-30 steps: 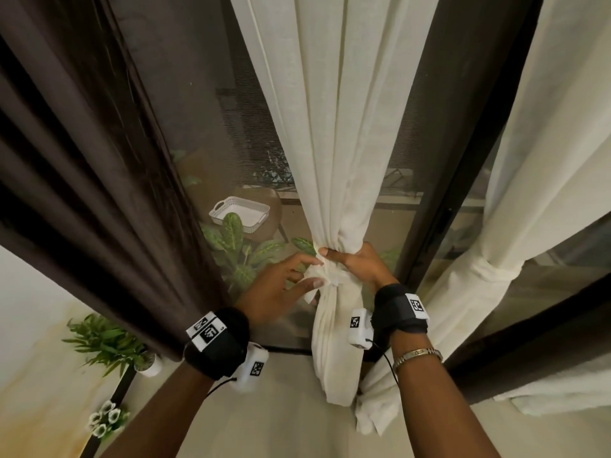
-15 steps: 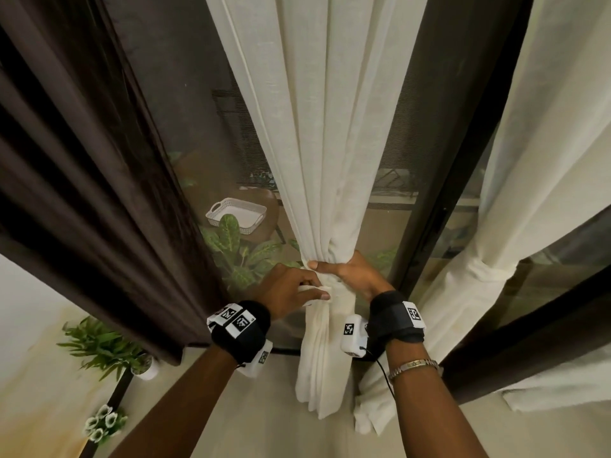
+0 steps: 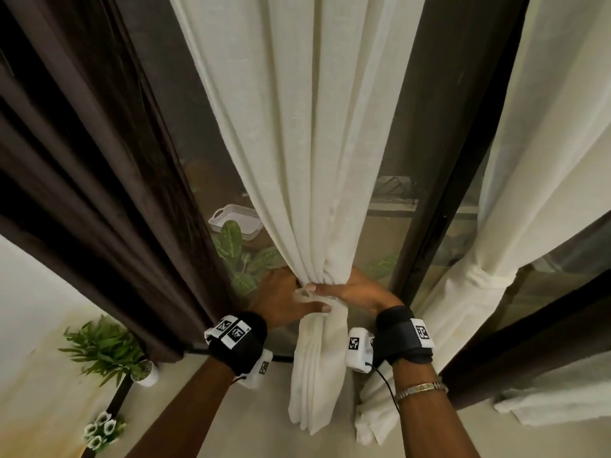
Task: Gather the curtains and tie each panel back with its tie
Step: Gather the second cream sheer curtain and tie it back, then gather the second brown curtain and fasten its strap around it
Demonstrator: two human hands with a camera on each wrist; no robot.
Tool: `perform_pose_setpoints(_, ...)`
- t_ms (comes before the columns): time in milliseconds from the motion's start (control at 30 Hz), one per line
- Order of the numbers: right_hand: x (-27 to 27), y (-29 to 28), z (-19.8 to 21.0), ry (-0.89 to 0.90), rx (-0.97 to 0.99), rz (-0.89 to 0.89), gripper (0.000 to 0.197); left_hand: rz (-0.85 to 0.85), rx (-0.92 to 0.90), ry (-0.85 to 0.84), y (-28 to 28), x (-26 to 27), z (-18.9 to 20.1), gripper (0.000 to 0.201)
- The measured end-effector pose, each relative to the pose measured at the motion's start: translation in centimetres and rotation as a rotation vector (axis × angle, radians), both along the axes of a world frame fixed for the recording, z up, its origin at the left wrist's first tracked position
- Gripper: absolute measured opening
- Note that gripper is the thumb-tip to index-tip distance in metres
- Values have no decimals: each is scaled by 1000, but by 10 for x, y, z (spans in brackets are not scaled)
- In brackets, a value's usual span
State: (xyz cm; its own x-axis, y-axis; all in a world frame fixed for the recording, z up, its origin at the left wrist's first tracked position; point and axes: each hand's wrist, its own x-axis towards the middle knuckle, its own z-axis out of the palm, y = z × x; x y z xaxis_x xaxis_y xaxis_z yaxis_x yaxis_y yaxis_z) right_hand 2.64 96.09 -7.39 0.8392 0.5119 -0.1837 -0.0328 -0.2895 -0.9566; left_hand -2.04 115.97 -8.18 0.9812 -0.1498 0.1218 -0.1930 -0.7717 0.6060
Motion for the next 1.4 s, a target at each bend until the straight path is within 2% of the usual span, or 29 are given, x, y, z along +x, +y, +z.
perform_pose_setpoints(67,-6,-13,18,-15,-84,75,64,11,-205,26,7,-10,14,66)
perform_pose_setpoints(167,-12,-36,67,-77,-131,58,63,105,-535,-13,11,-20,44,63)
perform_pose_setpoints(267,-9,-39,117,-244,121,-56,68,107,-744,-244,12,-22,89,51)
perform_pose_setpoints(367,2,-25,156,-329,441,-239,55,91,-951,-469,18,-14,125,14)
perform_pose_setpoints(467,4,-12,194,-504,480,-316,23,207,-930,-571,32,-1,147,13)
perform_pose_setpoints(533,12,-20,200,-611,443,-407,15,323,-882,-642,50,7,151,18)
perform_pose_setpoints(567,17,-28,199,-647,439,-505,21,394,-863,-694,60,10,153,27)
perform_pose_setpoints(633,27,-49,190,-686,467,-822,35,544,-824,-777,79,13,157,33)
perform_pose_setpoints(700,26,-65,183,-706,519,-1112,28,631,-815,-749,92,15,157,28)
perform_pose_setpoints(733,24,-66,180,-724,508,-1152,21,640,-815,-707,94,15,155,26)
perform_pose_setpoints(800,26,-67,177,-769,422,-1102,10,615,-790,-639,89,19,154,28)
perform_pose_setpoints(867,25,-61,175,-781,386,-1046,13,567,-769,-588,80,21,152,32)
perform_pose_setpoints(1000,18,-55,168,-722,449,-974,10,468,-862,-548,59,19,151,24)
perform_pose_setpoints(1067,13,-52,167,-678,468,-939,15,402,-894,-507,51,17,149,21)
perform_pose_setpoints(1167,4,-41,170,-627,496,-850,24,358,-865,-477,42,12,143,26)
perform_pose_setpoints(1233,-7,-30,172,-640,517,-809,21,334,-831,-465,41,5,134,21)
perform_pose_setpoints(1300,-21,-17,171,-665,538,-788,16,346,-753,-463,44,-4,119,24)
perform_pose_setpoints(1367,-35,6,161,-615,515,-713,26,410,-694,-499,59,-15,101,22)
perform_pose_setpoints(1400,-45,16,154,-563,486,-615,33,438,-682,-526,64,-21,96,17)
